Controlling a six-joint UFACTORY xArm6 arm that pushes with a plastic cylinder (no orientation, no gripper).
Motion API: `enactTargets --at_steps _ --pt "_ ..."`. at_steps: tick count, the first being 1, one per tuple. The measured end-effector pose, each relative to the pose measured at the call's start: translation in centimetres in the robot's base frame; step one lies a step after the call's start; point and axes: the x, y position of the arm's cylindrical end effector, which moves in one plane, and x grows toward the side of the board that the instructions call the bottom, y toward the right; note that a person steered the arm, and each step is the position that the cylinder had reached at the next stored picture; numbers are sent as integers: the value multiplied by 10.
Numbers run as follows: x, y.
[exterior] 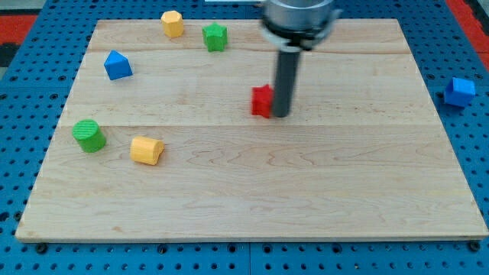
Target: Put the red star at the bottom side of the green star
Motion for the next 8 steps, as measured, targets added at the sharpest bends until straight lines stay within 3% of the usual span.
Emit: enactTargets --at_steps 1,2,3,4,5,6,8 --pt "15 -74" --pt "-17 33" --pt "-8 45" --pt "18 -9" --pt "-32 28" --pt "-67 109" --pt "-65 -74"
